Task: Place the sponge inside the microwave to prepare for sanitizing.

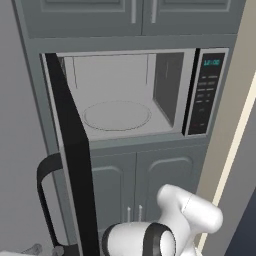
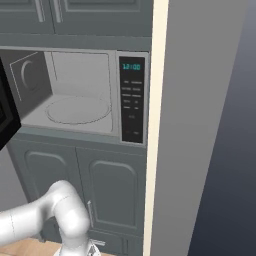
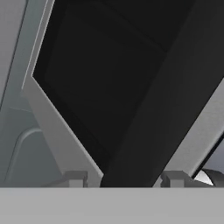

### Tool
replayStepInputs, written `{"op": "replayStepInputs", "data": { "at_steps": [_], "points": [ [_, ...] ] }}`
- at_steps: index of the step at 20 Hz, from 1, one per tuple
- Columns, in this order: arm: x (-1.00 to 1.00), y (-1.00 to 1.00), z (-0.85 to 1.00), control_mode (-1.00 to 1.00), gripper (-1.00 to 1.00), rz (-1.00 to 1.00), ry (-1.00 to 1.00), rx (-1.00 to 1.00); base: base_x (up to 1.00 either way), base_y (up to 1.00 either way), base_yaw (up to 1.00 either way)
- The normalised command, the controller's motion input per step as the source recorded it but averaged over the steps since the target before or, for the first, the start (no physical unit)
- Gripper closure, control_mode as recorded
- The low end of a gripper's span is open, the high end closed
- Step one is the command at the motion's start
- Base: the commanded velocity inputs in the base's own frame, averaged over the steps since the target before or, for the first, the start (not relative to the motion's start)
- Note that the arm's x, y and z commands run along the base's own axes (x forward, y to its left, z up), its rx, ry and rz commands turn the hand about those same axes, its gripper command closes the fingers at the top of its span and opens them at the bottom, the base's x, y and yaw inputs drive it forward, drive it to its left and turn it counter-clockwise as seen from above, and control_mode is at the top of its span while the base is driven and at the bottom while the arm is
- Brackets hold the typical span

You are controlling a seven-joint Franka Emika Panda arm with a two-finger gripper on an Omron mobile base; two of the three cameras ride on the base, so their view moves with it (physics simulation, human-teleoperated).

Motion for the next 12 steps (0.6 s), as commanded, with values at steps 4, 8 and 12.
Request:
{"op": "replayStepInputs", "data": {
  "at_steps": [4,8,12],
  "points": [
    [0.0,0.03,0.0,-1.0,-1.0,0.0,0.0,0.0,0.0,0.0,0.0],
    [0.0,0.0,0.0,-1.0,-1.0,0.0,0.0,0.0,0.0,0.0,0.0],
    [-0.01,0.07,0.0,-1.0,-1.0,0.0,0.0,0.0,0.0,0.0,0.0]
  ]
}}
